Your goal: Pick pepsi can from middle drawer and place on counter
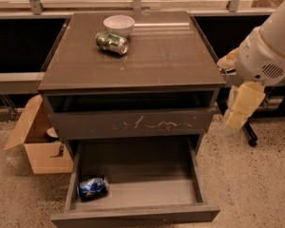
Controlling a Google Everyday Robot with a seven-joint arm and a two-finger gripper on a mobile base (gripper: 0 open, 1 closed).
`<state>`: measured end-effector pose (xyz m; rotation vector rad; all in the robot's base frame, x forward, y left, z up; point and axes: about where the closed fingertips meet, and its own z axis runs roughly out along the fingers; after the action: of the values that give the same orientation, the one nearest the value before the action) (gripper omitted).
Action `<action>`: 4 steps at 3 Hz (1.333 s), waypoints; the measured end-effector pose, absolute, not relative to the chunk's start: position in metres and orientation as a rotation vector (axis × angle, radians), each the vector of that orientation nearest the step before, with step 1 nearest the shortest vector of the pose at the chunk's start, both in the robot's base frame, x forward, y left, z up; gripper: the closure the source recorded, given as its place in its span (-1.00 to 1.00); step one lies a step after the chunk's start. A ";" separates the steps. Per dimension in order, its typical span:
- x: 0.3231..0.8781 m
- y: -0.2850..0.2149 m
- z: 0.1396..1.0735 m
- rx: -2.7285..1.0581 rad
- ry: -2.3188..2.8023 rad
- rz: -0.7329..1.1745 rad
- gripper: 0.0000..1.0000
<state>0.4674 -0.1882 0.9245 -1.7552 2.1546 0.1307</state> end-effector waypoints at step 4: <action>0.491 -0.090 0.820 -1.904 1.991 0.441 -1.00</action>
Offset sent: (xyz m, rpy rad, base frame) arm 0.0239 0.0969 -0.0947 0.3063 0.1298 0.1664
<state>0.4912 -0.0904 0.8199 -1.9042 1.9910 0.4414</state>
